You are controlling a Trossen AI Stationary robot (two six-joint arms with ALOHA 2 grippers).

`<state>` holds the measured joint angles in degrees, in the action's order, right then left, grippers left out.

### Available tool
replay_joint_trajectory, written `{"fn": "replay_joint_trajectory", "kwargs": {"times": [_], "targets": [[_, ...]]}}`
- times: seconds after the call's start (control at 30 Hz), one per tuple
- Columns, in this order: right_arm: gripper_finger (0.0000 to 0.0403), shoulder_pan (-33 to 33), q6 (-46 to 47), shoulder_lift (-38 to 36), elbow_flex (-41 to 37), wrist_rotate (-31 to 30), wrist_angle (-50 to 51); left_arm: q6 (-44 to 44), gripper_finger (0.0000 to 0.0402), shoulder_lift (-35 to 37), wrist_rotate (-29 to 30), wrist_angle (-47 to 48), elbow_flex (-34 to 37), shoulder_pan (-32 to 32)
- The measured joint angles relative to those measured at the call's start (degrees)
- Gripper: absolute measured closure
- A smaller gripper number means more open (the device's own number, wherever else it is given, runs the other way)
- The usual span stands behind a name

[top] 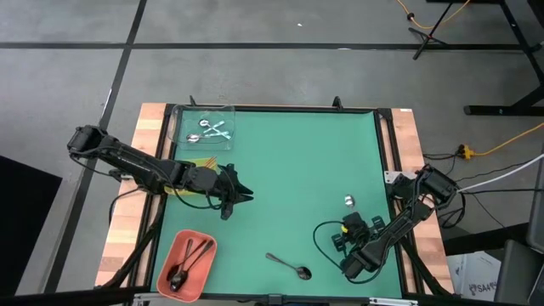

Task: Sort silverware by color (type)
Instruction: Put the white spoon into the transparent bin

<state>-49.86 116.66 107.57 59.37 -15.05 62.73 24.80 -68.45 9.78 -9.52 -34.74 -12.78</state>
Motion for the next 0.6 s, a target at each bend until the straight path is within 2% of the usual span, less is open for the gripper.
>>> {"fn": "replay_joint_trajectory", "kwargs": {"times": [0.17, 0.6], "targets": [[0.0396, 0.00, -0.14, 0.03, -0.02, -0.63, -0.12, 0.00, 0.0318, -0.01, 0.00, 0.02, 0.00, 0.00], [0.0399, -0.05, -6.20, 0.13, -0.13, -4.61, -1.01, 0.00, 0.0318, -0.02, 0.00, 0.00, 0.00, 0.00]]}}
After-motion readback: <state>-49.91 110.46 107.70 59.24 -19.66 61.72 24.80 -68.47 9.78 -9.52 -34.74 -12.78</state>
